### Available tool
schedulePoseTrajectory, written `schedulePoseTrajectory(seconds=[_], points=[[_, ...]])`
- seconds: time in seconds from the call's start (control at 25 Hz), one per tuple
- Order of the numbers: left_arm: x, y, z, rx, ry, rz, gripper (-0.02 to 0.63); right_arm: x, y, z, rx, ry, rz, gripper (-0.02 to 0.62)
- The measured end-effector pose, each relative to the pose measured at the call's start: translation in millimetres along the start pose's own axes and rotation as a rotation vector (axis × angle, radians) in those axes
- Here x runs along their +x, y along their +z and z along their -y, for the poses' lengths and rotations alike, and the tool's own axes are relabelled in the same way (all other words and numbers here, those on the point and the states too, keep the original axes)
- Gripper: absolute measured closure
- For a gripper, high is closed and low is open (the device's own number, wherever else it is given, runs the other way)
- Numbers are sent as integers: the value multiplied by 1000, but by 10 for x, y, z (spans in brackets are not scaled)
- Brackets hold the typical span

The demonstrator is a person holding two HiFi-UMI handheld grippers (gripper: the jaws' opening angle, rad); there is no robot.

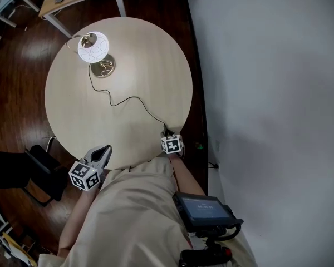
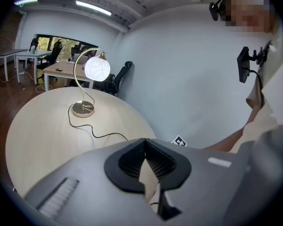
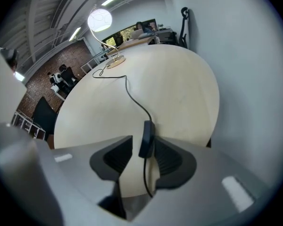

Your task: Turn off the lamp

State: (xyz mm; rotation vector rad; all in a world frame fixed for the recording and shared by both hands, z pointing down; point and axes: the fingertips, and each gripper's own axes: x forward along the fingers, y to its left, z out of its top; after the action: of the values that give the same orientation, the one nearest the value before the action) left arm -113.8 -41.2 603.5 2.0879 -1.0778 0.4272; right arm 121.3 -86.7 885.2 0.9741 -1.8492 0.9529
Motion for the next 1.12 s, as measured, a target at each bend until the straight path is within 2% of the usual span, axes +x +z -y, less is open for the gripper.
schedulePoseTrajectory(seconds=[0.52,0.64,0.8,1.12], points=[[-79,-65,-63,-16,41,6,606,118,175,34,36,5,23,449],[-92,-80,-80,-17,45,8,606,133,179,71,47,-24,6,451],[-113,-103,-91,-19,47,6,606,125,236,102,26,-62,1,491],[-154,-97,-138,-17,42,7,606,54,412,78,-17,-119,-5,494]])
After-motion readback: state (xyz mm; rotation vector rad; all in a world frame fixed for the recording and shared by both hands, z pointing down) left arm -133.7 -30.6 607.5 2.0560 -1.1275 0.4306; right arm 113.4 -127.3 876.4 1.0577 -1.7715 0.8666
